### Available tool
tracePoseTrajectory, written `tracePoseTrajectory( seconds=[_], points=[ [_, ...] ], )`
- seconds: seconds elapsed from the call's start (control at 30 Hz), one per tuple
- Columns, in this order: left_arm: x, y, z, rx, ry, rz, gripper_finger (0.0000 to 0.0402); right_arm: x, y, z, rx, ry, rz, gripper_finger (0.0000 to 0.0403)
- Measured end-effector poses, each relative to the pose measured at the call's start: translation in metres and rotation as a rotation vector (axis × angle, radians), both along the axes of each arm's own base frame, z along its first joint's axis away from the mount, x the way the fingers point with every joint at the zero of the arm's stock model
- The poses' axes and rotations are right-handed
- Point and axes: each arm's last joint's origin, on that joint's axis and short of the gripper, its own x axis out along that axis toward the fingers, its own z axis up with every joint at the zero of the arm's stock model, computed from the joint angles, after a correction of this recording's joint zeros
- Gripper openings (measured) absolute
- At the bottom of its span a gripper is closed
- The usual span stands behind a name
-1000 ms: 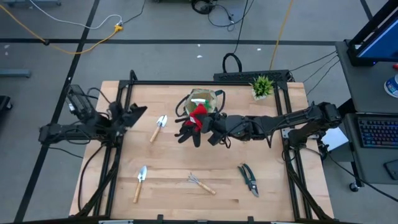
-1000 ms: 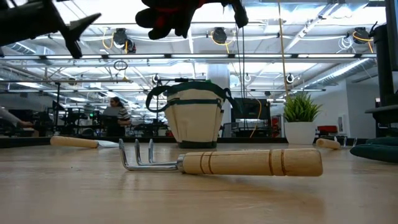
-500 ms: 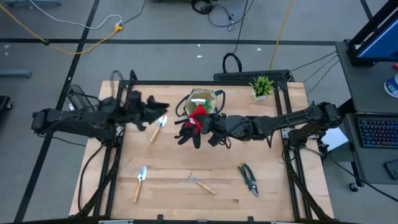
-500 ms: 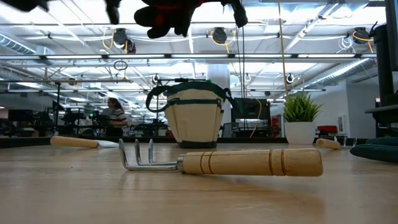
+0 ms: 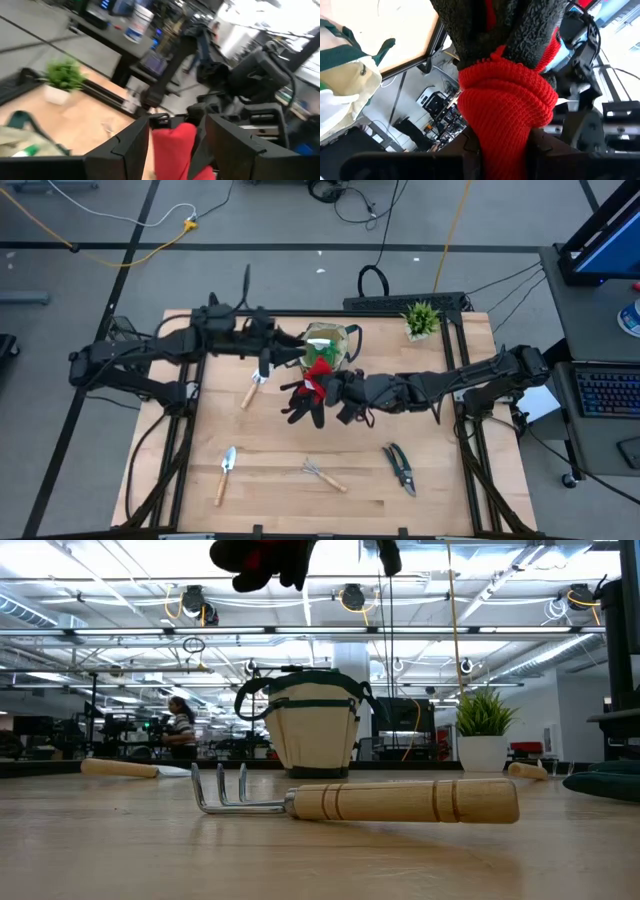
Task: Pick & Place Garden tools in Gardening bag
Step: Put the red and black gloves into the gardening bag
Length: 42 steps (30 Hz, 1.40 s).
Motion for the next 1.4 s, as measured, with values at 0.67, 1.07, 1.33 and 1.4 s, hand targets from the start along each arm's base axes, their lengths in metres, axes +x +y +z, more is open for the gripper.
tracePoseTrajectory(
  seconds=[0.67, 1.07, 1.33, 1.4],
  points=[
    [0.035, 0.012, -0.015, -0.067, 0.128, -0.244, 0.0242, -0.001, 0.006, 0.000, -0.001, 0.003, 0.014, 0.0056],
    [0.030, 0.030, -0.018, -0.113, 0.155, -0.184, 0.0315, -0.002, 0.011, 0.000, 0.003, -0.002, 0.023, 0.0055],
    [0.031, 0.024, -0.018, -0.137, 0.164, -0.225, 0.0315, -0.002, 0.011, 0.000, 0.003, -0.002, 0.025, 0.0055],
    [0.032, 0.023, -0.018, -0.136, 0.164, -0.228, 0.0317, -0.002, 0.011, 0.000, 0.001, -0.001, 0.025, 0.0055]
  ],
)
